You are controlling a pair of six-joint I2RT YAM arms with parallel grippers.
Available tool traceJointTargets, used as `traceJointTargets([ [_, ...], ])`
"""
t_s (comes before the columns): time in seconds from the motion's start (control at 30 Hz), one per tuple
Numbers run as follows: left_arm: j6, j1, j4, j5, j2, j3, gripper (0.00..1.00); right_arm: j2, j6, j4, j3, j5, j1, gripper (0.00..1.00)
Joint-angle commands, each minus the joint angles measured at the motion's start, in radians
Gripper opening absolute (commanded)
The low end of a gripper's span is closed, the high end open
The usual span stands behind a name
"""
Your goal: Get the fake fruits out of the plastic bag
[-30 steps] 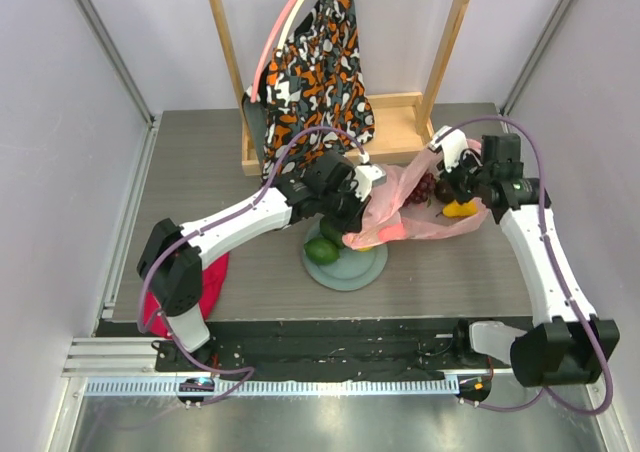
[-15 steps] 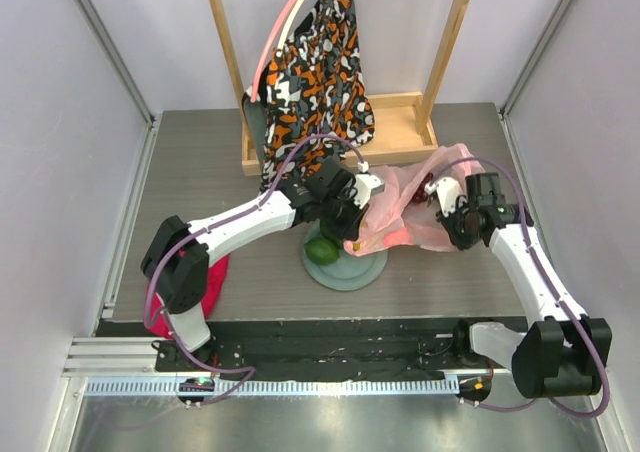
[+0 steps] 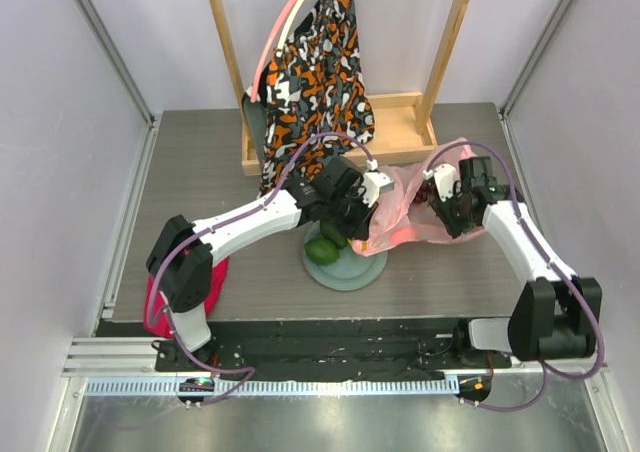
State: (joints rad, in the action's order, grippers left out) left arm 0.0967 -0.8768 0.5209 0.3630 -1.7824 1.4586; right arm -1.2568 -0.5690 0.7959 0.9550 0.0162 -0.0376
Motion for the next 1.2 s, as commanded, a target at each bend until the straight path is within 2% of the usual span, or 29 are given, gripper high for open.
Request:
traceJointTargets([
  [0.0,0.008,-0.008,-0.018,0.031,-0.017,0.043,0.0,-0.087,0.043,-0.159,0.066,-0.038,-0.001,0.5],
  [0.1,0.008,-0.008,-0.022,0.031,-0.018,0.045,0.0,-0.156,-0.034,-0.149,0.112,-0.03,-0.001,0.53],
  [0.33,0.005,-0.008,-0.021,0.034,-0.037,0.045,0.0,-0.217,-0.379,-0.243,0.123,0.021,-0.001,0.57],
  [0.47,0.001,-0.008,-0.018,0.031,-0.046,0.052,0.0,-0.268,-0.657,-0.251,0.12,0.03,-0.001,0.61],
  [0.6,-0.003,-0.008,-0.012,0.027,-0.049,0.054,0.0,-0.332,-0.859,-0.268,0.099,-0.012,-0.001,0.66],
  [0.73,-0.008,-0.008,-0.01,0.019,-0.048,0.052,0.0,-0.433,-0.928,-0.236,0.139,-0.103,-0.008,0.66],
  [0.83,-0.011,-0.007,-0.007,0.014,-0.048,0.051,0.0,-0.529,-0.912,-0.181,0.185,-0.182,-0.015,0.66],
  [0.93,-0.015,-0.007,-0.006,0.008,-0.046,0.051,0.0,-0.578,-0.885,-0.167,0.195,-0.222,-0.021,0.59],
  [0.97,-0.015,-0.007,-0.005,0.007,-0.045,0.051,0.0,-0.576,-0.879,-0.165,0.197,-0.22,-0.021,0.44],
  [1.03,-0.018,-0.007,-0.005,0.004,-0.043,0.054,0.0,-0.55,-0.859,-0.167,0.2,-0.207,-0.033,0.28],
  [1.1,-0.02,-0.007,-0.002,0.002,-0.045,0.057,0.0,-0.505,-0.842,-0.162,0.203,-0.158,-0.047,0.19],
  [1.17,-0.022,-0.007,0.001,-0.002,-0.051,0.071,0.0,-0.413,-0.795,-0.147,0.234,-0.071,-0.065,0.17],
])
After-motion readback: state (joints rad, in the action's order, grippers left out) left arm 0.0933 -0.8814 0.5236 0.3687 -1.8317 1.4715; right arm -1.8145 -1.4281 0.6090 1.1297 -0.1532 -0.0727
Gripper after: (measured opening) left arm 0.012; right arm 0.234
